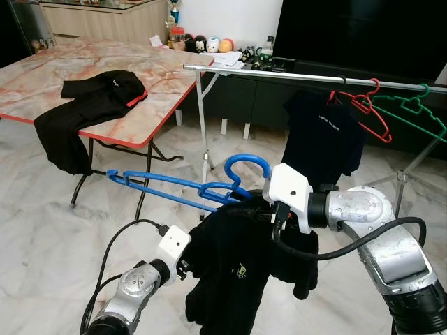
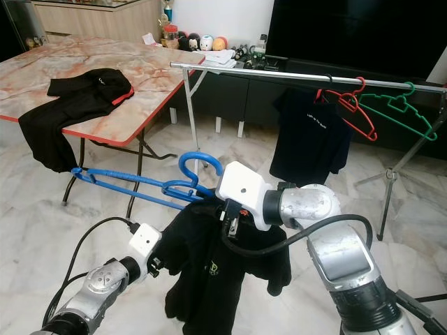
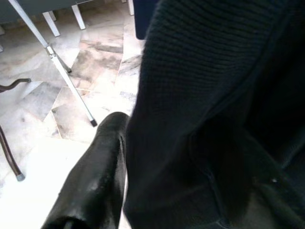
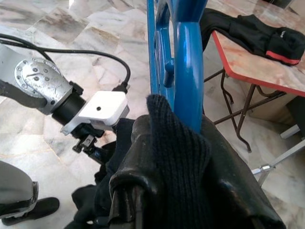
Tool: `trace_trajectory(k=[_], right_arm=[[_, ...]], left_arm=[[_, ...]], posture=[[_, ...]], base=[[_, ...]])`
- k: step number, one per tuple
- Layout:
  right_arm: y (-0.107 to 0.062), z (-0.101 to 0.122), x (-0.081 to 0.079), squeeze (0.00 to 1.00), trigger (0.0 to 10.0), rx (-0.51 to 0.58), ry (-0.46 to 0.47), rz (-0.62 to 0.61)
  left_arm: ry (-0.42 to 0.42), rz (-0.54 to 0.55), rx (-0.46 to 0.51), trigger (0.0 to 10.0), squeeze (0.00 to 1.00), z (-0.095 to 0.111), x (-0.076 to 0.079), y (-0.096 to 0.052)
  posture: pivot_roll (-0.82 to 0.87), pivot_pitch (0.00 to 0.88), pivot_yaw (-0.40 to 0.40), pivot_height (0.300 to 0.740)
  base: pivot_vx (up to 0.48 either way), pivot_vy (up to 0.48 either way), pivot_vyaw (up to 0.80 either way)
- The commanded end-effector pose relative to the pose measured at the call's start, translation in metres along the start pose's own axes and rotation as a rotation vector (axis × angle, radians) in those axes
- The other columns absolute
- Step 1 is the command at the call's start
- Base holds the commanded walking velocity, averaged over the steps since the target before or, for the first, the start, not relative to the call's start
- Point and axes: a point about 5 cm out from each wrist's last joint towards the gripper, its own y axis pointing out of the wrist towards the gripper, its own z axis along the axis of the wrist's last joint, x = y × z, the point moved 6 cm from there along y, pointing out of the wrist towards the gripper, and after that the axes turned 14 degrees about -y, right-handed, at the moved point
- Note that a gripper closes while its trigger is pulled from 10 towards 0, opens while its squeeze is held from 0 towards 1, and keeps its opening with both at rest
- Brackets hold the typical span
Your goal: Hang hanger
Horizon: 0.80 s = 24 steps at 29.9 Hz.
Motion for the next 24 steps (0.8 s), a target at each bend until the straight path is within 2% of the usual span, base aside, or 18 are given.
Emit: trace_trajectory(k=[1,15,22,24], right_arm=[[-0.001,0.015,0.007,0.00,0.0,0.037,-0.044,-0.019],[0.001,0.007,0.014,0.00,0.0,0.003,-0.032,-0.054],[0.002,0.010,0.014,0.00,0.0,0.014,-0.026,-0.059],[0.002,0.003,0.014,0.00,0.0,-0.011,-0.028,-0.060]], left_arm=[[-0.015,-0.001,0.006,0.0,0.00,-0.001,-0.001,-0.001],[-0.023,-0.005,0.011,0.0,0.00,0.000,-0.001,-0.001],[-0.037,-0.004,0.013,0.0,0.00,-0.001,-0.001,-0.002],[-0.052,0.008,0.020,0.0,0.00,-0.001,-0.003,-0.003]], posture=[[0.04,0.066,-0.040,0.740],[0.04,0.066,-0.040,0.740],[0.05,0.069,-0.039,0.740],[0.05,0.069,-0.039,0.740]], base=[[0.000,0.000,0.00],[0.000,0.000,0.00],[0.000,0.000,0.00],[0.000,0.000,0.00]])
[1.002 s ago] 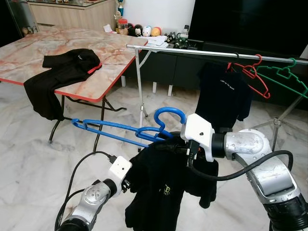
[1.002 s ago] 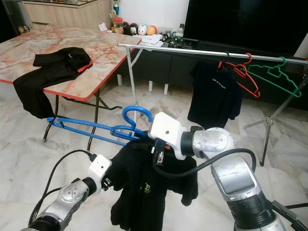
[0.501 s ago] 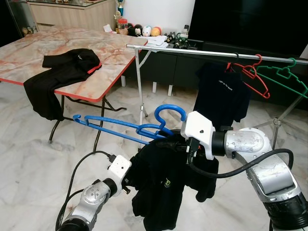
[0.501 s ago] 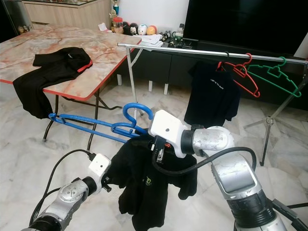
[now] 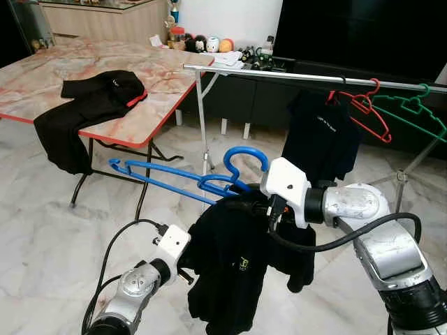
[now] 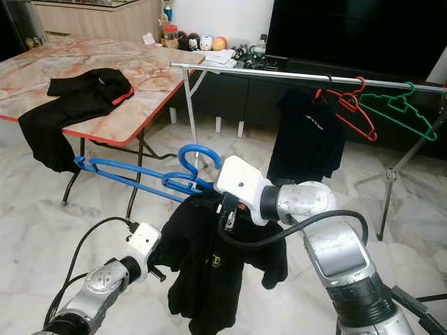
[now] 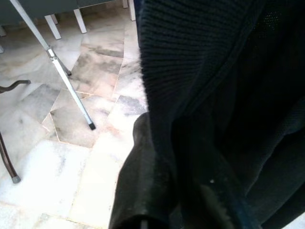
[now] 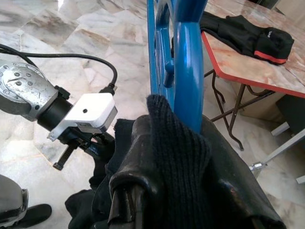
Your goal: Hang hanger
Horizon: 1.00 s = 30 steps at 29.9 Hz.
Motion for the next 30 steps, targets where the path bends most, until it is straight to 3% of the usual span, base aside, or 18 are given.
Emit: trace_trajectory(k=[1,9,10,11,12,17,22,25,27,30], right_arm=[[-0.002,0.003,0.006,0.00,0.0,-0.005,-0.036,-0.015],[-0.015,-0.029,-0.003,0.00,0.0,-0.099,0.012,-0.001],[-0.022,-0.053,-0.006,0.00,0.0,-0.203,-0.011,0.000],[-0.022,-0.053,-0.006,0.00,0.0,-0.203,-0.011,0.000],[-0.029,-0.071,-0.009,0.00,0.0,-0.264,-0.002,0.002],[-0.041,-0.087,-0.011,0.00,0.0,-0.262,0.095,-0.021],[-0.054,-0.106,-0.020,0.00,0.0,-0.270,0.119,-0.006],[-0.070,-0.118,-0.034,0.00,0.0,-0.194,0.224,0.006],[-0.071,-0.119,-0.035,0.00,0.0,-0.187,0.237,0.003],[-0.079,-0.133,-0.053,0.00,0.0,-0.229,0.264,0.070]], left_arm=[[-0.032,0.009,-0.003,0.0,0.00,-0.003,-0.002,-0.002],[-0.072,0.022,-0.004,0.0,0.00,-0.008,-0.004,-0.006],[-0.075,0.045,-0.014,0.0,0.00,-0.011,-0.008,-0.008],[-0.075,0.045,-0.014,0.0,0.00,-0.011,-0.008,-0.008],[-0.068,0.059,-0.035,0.0,0.00,-0.016,-0.010,-0.010],[-0.050,0.073,-0.077,0.0,0.00,-0.026,-0.013,-0.014],[-0.048,0.088,-0.089,0.0,0.00,-0.029,-0.015,-0.015],[-0.038,0.095,-0.104,0.0,0.00,-0.031,-0.017,-0.016],[-0.037,0.093,-0.109,0.0,0.00,-0.032,-0.016,-0.016],[-0.034,0.089,-0.115,0.0,0.00,-0.033,-0.015,-0.016]], posture=[[0.05,0.068,-0.039,0.740],[0.04,0.072,-0.040,0.740],[0.05,0.074,-0.038,0.740],[0.05,0.074,-0.038,0.740],[0.05,0.073,-0.039,0.740],[0.05,0.075,-0.039,0.740],[0.05,0.079,-0.038,0.740],[0.05,0.080,-0.036,0.740],[0.05,0.081,-0.036,0.740],[0.05,0.083,-0.034,0.740]], base=[[0.000,0.000,0.00],[0.000,0.000,0.00],[0.000,0.000,0.00],[0.000,0.000,0.00],[0.000,0.000,0.00],[0.000,0.000,0.00],[0.000,0.000,0.00],[0.000,0.000,0.00],[0.000,0.000,0.00],[0.000,0.000,0.00]])
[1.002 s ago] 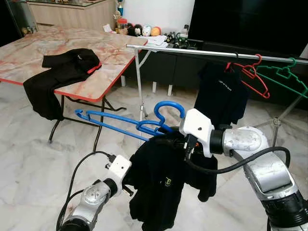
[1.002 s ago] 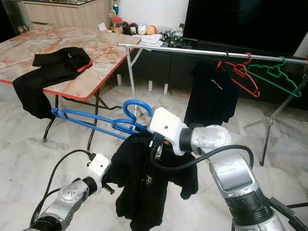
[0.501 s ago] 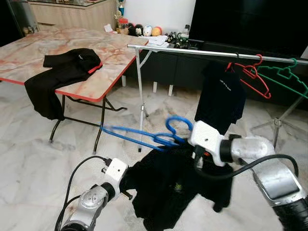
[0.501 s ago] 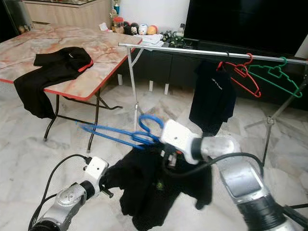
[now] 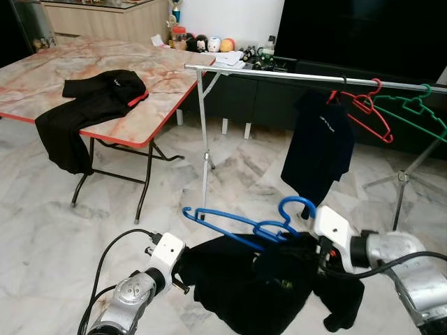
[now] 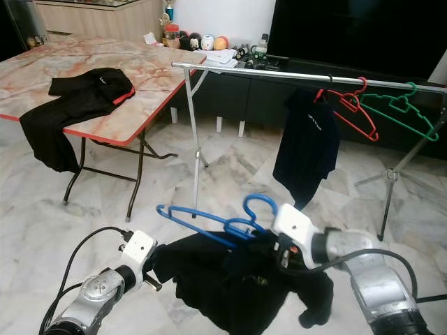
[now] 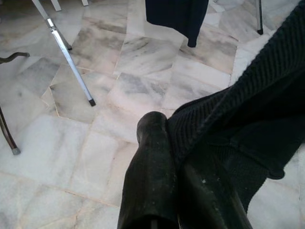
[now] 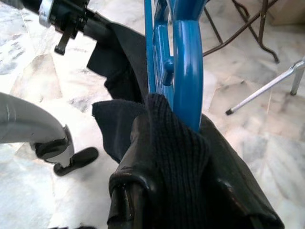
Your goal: Hang hanger
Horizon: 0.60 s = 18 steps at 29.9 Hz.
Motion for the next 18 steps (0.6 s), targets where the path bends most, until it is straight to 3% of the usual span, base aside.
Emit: trace_trajectory(k=[1,7,11,18], right_arm=[[-0.017,-0.015,0.002,0.00,0.0,-0.053,-0.009,0.001],[-0.029,-0.052,-0.004,0.00,0.0,-0.237,-0.069,0.045],[-0.031,-0.057,-0.003,0.00,0.0,-0.251,-0.060,0.035],[-0.027,-0.071,-0.012,0.00,0.0,-0.318,-0.140,0.084]], left_arm=[[0.000,0.034,-0.033,0.0,0.00,-0.010,-0.009,-0.006],[0.003,0.038,-0.037,0.0,0.00,-0.010,-0.010,-0.006],[0.005,0.040,-0.038,0.0,0.00,-0.010,-0.010,-0.007],[0.006,0.054,-0.039,0.0,0.00,-0.009,-0.012,-0.006]], posture=[[0.05,0.083,-0.034,0.740],[0.05,0.083,-0.031,0.740],[0.05,0.084,-0.031,0.740],[0.05,0.086,-0.029,0.740]], base=[[0.000,0.000,0.00],[0.000,0.000,0.00],[0.000,0.000,0.00],[0.000,0.000,0.00]])
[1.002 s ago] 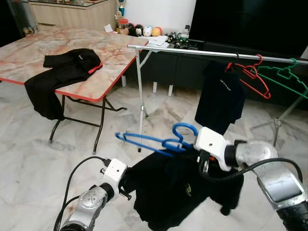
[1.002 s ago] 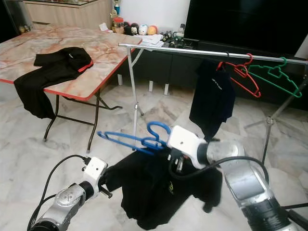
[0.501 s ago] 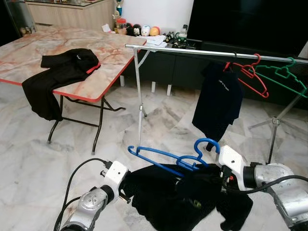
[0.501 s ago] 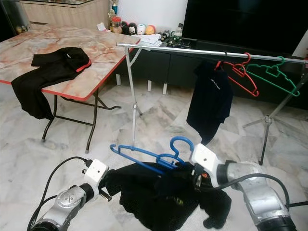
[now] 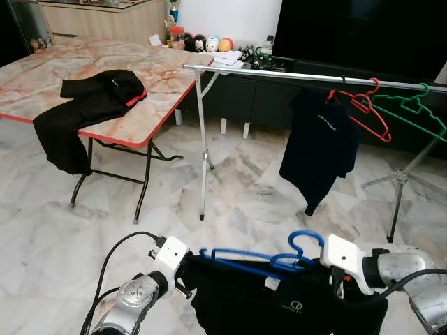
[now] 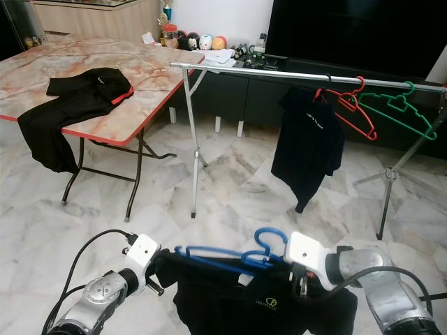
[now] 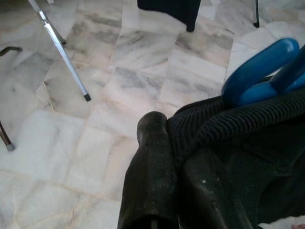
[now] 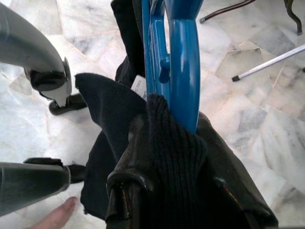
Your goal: Hang hanger
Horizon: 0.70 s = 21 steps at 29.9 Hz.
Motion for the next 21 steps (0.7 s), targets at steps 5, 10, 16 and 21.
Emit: trace_trajectory(k=[5,10,16,21], right_arm=[[-0.011,-0.005,0.014,0.00,0.0,0.048,0.087,-0.087],[-0.012,0.010,0.010,0.00,0.0,0.147,0.107,-0.058],[-0.014,0.012,0.004,0.00,0.0,0.183,0.132,-0.020],[-0.018,0.004,-0.017,0.00,0.0,0.150,0.141,0.114]], left_arm=[[0.008,0.068,-0.015,0.0,0.00,-0.003,-0.018,-0.006],[0.011,0.068,-0.018,0.0,0.00,-0.003,-0.018,-0.006],[0.011,0.064,-0.023,0.0,0.00,-0.003,-0.017,-0.006],[0.014,0.067,-0.024,0.0,0.00,-0.003,-0.018,-0.006]], posture=[[0.06,0.086,-0.029,0.740],[0.05,0.085,-0.030,0.740],[0.05,0.087,-0.029,0.740],[0.05,0.087,-0.030,0.740]], base=[[0.000,0.000,0.00],[0.000,0.000,0.00],[0.000,0.000,0.00],[0.000,0.000,0.00]])
